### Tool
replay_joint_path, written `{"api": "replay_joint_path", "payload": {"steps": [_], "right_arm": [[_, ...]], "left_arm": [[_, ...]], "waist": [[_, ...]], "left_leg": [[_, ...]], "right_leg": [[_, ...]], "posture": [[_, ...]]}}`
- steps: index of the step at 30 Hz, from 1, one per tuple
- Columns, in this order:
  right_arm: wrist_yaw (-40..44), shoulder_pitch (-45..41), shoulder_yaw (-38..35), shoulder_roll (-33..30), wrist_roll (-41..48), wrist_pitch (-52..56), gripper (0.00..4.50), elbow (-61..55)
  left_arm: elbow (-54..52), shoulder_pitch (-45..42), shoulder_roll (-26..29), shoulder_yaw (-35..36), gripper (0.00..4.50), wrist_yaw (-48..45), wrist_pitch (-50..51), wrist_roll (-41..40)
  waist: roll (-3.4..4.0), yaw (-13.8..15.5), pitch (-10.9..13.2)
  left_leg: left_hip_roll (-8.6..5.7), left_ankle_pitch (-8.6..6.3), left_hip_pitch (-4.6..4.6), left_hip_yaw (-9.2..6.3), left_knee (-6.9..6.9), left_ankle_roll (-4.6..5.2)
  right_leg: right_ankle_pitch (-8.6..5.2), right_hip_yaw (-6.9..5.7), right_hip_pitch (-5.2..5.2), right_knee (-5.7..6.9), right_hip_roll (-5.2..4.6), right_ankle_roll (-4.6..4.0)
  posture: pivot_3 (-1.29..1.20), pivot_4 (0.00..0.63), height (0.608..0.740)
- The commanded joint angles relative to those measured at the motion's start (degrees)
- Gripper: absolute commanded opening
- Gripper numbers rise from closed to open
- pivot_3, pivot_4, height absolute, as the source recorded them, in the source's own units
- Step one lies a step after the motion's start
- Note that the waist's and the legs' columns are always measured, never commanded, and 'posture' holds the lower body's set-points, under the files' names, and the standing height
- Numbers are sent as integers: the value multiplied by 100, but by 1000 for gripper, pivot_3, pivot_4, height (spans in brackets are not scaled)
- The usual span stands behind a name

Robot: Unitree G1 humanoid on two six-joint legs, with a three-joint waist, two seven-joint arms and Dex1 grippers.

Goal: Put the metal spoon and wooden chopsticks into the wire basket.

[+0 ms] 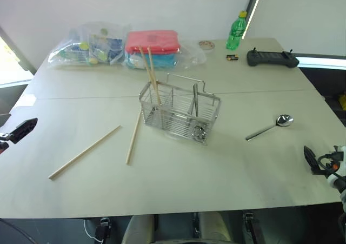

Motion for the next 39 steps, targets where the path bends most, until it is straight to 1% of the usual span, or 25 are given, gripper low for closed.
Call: {"api": "replay_joint_path", "payload": {"steps": [1,5,7,10,13,15,16,18,20,24,27,30,33,39], "right_arm": [[-24,-85,-34,-170,-13,-12,4500,-260],[-18,-79,-12,-279,-76,-17,4500,-377],[55,-31,70,-423,-249,-152,4500,-402],[415,-17,324,-1013,-730,-687,4500,-300],[1062,-244,650,-1767,-1007,-1280,4500,43],[1586,-671,899,-2302,-1033,-1545,4500,443],[1820,-918,1022,-2508,-1007,-1631,4500,640],[2404,-1717,1479,-2944,-1081,-1943,4500,1216],[2988,-2596,2022,-3215,-1259,-2304,4500,1830],[4106,-3907,2981,-3310,-1642,-3080,4500,2788],[4661,-4654,3601,-3206,-2020,-3820,4500,3366],[4868,-5378,4201,-3095,-2577,-4636,4500,3998],[4999,-5981,4598,-2932,-2917,-5129,4500,4558],[5463,-6575,5187,-2829,-3344,-6027,4500,5212]], "left_arm": [[-443,-83,140,47,4446,-31,198,-221],[-903,4,81,-127,4446,-138,439,-377],[-1193,-63,100,-237,4446,-172,688,-576],[-2100,-320,250,-595,4446,-289,1342,-1261],[-3010,-625,429,-1146,4446,-392,1764,-1780],[-3444,-961,538,-1597,4446,-358,1860,-1915],[-3551,-1108,565,-1741,4446,-340,1876,-1957],[-3657,-1557,560,-2047,4446,-285,1985,-2182],[-3728,-1918,602,-2359,4446,-367,1967,-2225],[-3646,-2444,572,-2779,4446,-436,1903,-2146],[-3518,-2682,434,-2942,4446,-308,1840,-2050],[-3545,-2711,322,-2983,4446,-165,1835,-2028],[-3670,-2606,294,-2936,4446,-91,1851,-2067],[-3852,-2525,306,-2732,4446,129,1970,-2278]], "waist": [[-1,-1,0],[0,2,0],[1,7,0],[0,16,1],[4,7,5],[12,-16,14],[16,-46,30],[18,-112,34],[21,-154,44],[13,-144,47],[16,-129,54],[16,-121,62],[7,-137,71],[-1,-128,79]], "left_leg": [[0,0,0,0,0,0],[0,0,2,5,1,0],[-1,0,3,6,1,0],[-2,0,4,8,5,0],[-3,1,5,9,22,0],[-4,0,13,14,29,0],[-4,0,34,18,30,0],[-5,0,59,28,22,0],[-3,0,70,31,15,1],[0,2,62,34,-10,2],[-2,2,59,37,-9,1],[-8,2,59,48,-5,0],[-9,3,60,54,-3,-2],[-7,7,64,52,-5,-9]], "right_leg": [[0,0,0,0,0,0],[0,7,2,1,0,0],[0,7,3,1,0,0],[0,8,6,1,0,0],[1,9,14,3,-1,1],[1,13,25,3,-1,1],[1,17,46,2,-1,1],[-2,26,65,-2,-2,6],[0,27,67,2,3,2],[0,33,47,1,11,3],[-1,38,46,-1,10,8],[-2,51,47,-6,5,10],[-1,58,47,-7,5,10],[-1,59,46,1,6,10]], "posture": [[0,150,692],[0,150,692],[0,150,692],[0,150,692],[0,150,692],[0,150,692],[0,150,692],[0,150,692],[0,150,692],[0,150,692],[0,150,692],[0,150,692],[0,150,692],[0,150,692]]}}
